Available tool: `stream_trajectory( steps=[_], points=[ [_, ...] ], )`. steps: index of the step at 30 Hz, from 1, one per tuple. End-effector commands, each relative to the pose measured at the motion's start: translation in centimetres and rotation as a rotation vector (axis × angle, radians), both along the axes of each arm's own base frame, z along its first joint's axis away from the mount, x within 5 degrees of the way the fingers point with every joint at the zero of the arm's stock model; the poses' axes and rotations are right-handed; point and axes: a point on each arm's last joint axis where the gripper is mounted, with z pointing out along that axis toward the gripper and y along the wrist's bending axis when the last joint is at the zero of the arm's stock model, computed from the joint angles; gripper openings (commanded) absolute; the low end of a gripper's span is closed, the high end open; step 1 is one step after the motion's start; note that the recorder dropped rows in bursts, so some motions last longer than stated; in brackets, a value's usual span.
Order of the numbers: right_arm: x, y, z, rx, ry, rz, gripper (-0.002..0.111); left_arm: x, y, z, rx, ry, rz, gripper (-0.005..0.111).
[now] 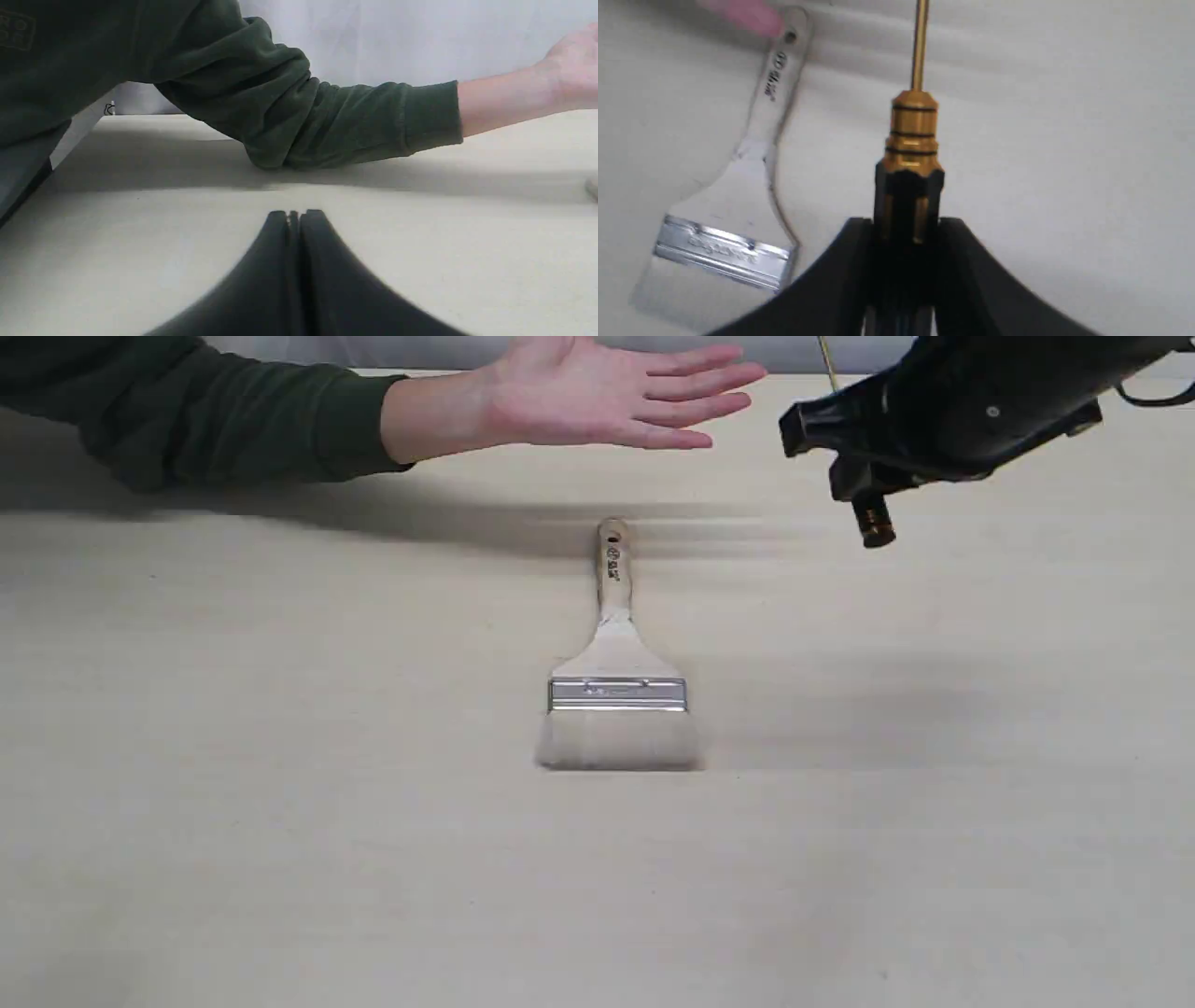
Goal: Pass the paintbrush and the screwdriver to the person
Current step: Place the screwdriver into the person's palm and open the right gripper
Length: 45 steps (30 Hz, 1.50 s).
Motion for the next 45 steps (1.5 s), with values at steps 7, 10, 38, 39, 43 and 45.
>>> stream_trajectory(
  steps=[7, 10, 38, 39, 43, 45],
  points=[
    [2.5, 3.6, 3.6, 0.035, -0.089, 0.101, 0.004, 0.0, 0.0, 0.0, -0.003, -0.011, -0.005, 0.000],
    [4.0, 5.2, 3.3, 0.029, -0.059, 0.099, 0.004, 0.0, 0.0, 0.0, -0.003, -0.011, -0.005, 0.000],
    [10.9, 8.7, -1.6, -0.037, 0.030, 0.095, 0.012, 0.0, 0.0, 0.0, -0.004, -0.009, -0.005, 0.000],
    [10.9, 8.7, -1.5, -0.036, 0.026, 0.095, 0.017, 0.0, 0.0, 0.0, -0.004, -0.009, -0.005, 0.000],
    [10.7, 8.7, -0.9, -0.021, 0.017, 0.094, 0.042, 0.0, 0.0, 0.0, -0.004, -0.009, -0.005, 0.000],
    [10.5, 8.8, -0.5, -0.003, 0.015, 0.092, 0.052, 0.0, 0.0, 0.1, -0.004, -0.013, -0.005, 0.000]
  ],
)
